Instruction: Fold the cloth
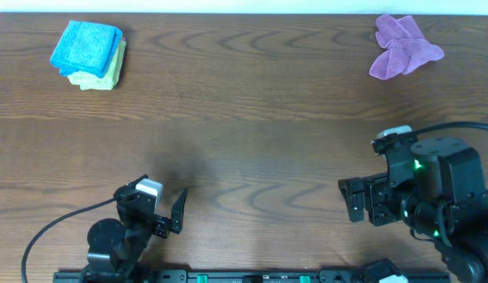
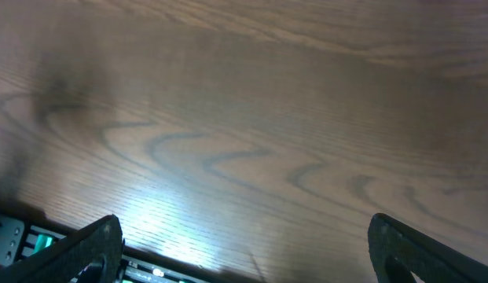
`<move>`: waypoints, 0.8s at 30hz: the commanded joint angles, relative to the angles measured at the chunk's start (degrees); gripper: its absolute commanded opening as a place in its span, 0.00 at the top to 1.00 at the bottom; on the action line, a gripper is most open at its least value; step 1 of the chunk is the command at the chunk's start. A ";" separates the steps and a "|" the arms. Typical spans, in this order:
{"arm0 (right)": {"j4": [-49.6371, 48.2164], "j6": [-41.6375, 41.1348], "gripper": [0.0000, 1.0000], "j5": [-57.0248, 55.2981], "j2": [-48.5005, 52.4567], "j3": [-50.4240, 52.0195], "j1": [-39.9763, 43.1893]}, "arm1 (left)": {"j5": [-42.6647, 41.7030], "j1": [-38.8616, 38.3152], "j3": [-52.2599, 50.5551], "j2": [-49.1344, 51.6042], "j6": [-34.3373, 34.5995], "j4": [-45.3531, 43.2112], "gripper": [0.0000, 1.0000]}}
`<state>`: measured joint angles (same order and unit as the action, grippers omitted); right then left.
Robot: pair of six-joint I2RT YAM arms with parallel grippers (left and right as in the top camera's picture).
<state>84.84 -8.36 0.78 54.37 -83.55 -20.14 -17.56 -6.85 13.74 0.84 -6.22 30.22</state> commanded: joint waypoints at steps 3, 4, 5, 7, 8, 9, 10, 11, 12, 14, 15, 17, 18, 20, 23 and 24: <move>0.07 -0.33 0.01 -0.57 -0.04 -0.07 0.09 | 1.49 1.07 -2.73 -0.66 -0.02 -0.50 0.05; 0.07 -0.33 0.01 -0.57 -0.04 -0.07 0.07 | 1.46 1.36 -3.56 -0.66 0.00 -0.52 0.05; 0.07 -0.33 0.01 -0.55 -0.04 -0.07 0.09 | 1.42 1.62 -4.31 -0.66 0.04 -0.50 0.05; 0.07 -0.33 0.01 -0.57 -0.04 -0.07 0.07 | 1.40 2.05 -5.53 -0.66 0.07 -0.50 0.05; 0.07 -0.33 0.01 -0.55 -0.04 -0.07 0.09 | 1.46 2.16 -5.49 -0.66 -0.02 -0.48 0.05; 0.09 -0.33 0.01 -0.57 -0.04 -0.07 0.07 | 1.53 2.40 -5.49 -0.66 0.00 -0.50 0.05; 0.09 -0.33 0.01 -0.57 -0.04 -0.07 0.09 | 1.55 2.69 -5.49 -0.66 -0.02 -0.48 0.05; 0.07 -0.33 0.01 -0.55 -0.04 -0.07 0.09 | 1.60 3.02 -5.49 -0.66 0.00 -0.48 0.04; 0.09 -0.33 0.01 -0.57 -0.04 -0.07 0.09 | 1.62 3.26 -5.49 -0.66 -0.02 -0.46 0.05; 0.07 -0.33 0.01 -0.57 -0.04 -0.07 0.07 | 1.62 3.32 -5.49 -0.63 0.00 -0.48 0.05; 0.09 -0.33 0.01 -0.57 -0.04 -0.07 0.07 | 1.49 3.32 -5.49 -0.63 0.00 -0.48 0.05; 0.07 -0.33 0.01 -0.55 -0.04 -0.07 0.07 | 1.49 3.32 -5.49 -0.63 0.00 -0.48 0.05; 0.09 -0.33 0.00 -0.55 -0.04 -0.07 0.09 | 1.49 3.32 -5.49 -0.63 0.00 -0.48 0.05; 0.07 -0.33 0.01 -0.57 -0.04 -0.07 0.09 | 1.49 3.32 -5.49 -0.63 0.00 -0.48 0.05; 0.07 -0.33 0.01 -0.57 -0.04 -0.07 0.07 | 1.49 3.32 -5.49 -0.63 0.00 -0.48 0.05; 0.09 -0.33 0.01 -0.55 -0.04 -0.07 0.09 | 1.49 3.32 -5.49 -0.63 0.00 -0.48 0.05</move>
<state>84.84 -8.36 0.58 54.37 -83.55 -20.14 -16.12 -3.84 9.13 0.73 -6.24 29.78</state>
